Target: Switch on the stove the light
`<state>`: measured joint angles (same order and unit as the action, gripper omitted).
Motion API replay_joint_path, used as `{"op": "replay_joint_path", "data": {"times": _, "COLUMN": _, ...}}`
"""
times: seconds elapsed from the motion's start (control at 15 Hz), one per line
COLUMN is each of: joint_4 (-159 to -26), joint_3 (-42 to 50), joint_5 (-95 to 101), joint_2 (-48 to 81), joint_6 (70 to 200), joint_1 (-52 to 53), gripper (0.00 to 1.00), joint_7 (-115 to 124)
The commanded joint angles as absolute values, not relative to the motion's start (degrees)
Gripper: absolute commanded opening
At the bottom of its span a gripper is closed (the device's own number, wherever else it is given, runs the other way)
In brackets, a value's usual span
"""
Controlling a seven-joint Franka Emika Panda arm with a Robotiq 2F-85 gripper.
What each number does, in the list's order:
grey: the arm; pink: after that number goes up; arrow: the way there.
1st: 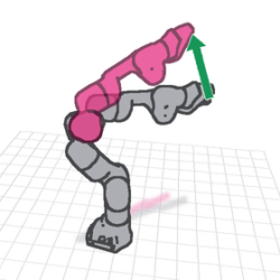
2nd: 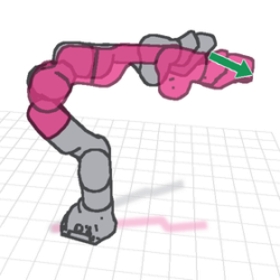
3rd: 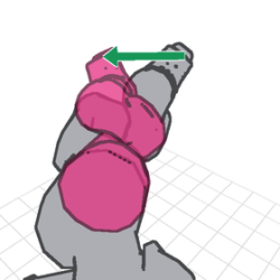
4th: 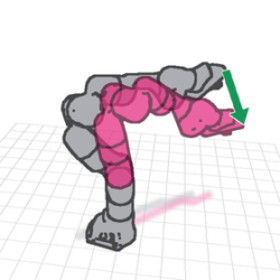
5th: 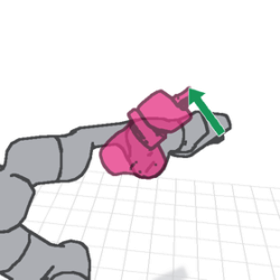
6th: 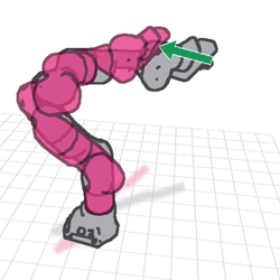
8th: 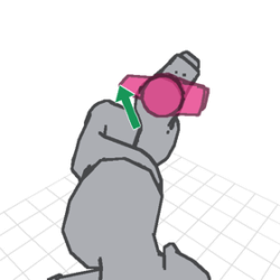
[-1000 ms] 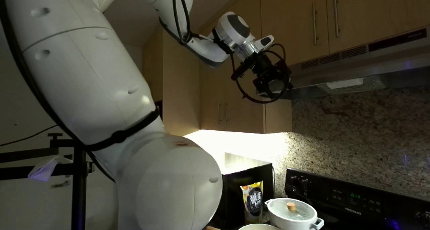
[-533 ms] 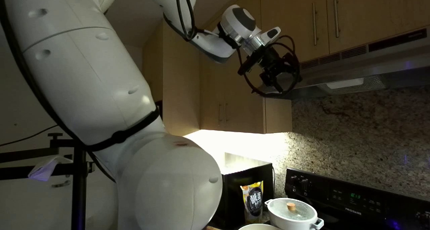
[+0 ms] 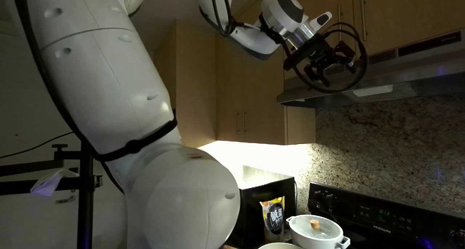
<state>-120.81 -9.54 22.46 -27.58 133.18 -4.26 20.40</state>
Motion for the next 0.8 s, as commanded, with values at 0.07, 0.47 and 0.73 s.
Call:
{"op": "replay_joint_path", "data": {"times": 0.07, "joint_4": -116.27, "joint_3": -6.00, "joint_5": 19.08, "joint_2": -23.75, "joint_6": 138.91, "joint_1": -2.98, "gripper": 1.00, "joint_7": 13.18}}
{"op": "replay_joint_path", "data": {"times": 0.47, "joint_4": -110.92, "joint_3": -5.78, "joint_5": 19.16, "joint_2": -20.75, "joint_6": 140.49, "joint_1": -4.18, "gripper": 1.00, "joint_7": 13.31}}
{"op": "replay_joint_path", "data": {"times": 0.73, "joint_4": -108.64, "joint_3": -5.16, "joint_5": 19.98, "joint_2": -19.30, "joint_6": 140.52, "joint_1": -4.79, "gripper": 1.00, "joint_7": 13.24}}
